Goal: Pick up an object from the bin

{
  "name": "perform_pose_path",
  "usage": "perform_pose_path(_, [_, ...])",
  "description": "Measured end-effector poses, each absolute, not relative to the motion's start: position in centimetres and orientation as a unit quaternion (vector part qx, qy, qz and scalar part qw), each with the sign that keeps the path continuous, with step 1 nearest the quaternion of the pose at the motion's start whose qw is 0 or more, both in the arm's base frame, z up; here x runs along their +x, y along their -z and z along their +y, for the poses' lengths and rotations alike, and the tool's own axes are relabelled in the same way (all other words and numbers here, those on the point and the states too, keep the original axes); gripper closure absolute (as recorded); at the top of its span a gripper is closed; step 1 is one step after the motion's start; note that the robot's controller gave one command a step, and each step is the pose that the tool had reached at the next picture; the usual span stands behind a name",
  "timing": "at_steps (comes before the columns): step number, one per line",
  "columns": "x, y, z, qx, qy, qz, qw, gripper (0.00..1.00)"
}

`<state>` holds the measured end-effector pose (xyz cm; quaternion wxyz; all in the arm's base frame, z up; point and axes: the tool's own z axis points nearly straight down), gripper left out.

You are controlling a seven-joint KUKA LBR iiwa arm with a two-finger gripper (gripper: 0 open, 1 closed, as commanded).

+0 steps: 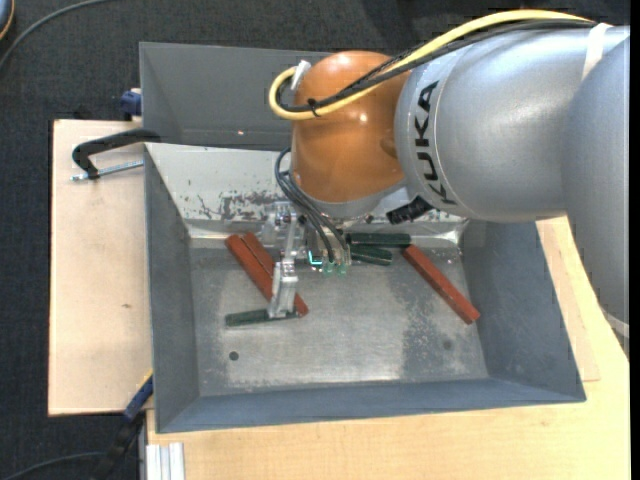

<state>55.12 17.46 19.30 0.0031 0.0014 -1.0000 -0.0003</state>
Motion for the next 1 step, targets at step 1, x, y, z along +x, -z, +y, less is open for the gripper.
perform_pose_path(1, [57.42, -6.87, 13.16, -0.057, 0.001, -0.998, 0.004, 0.0])
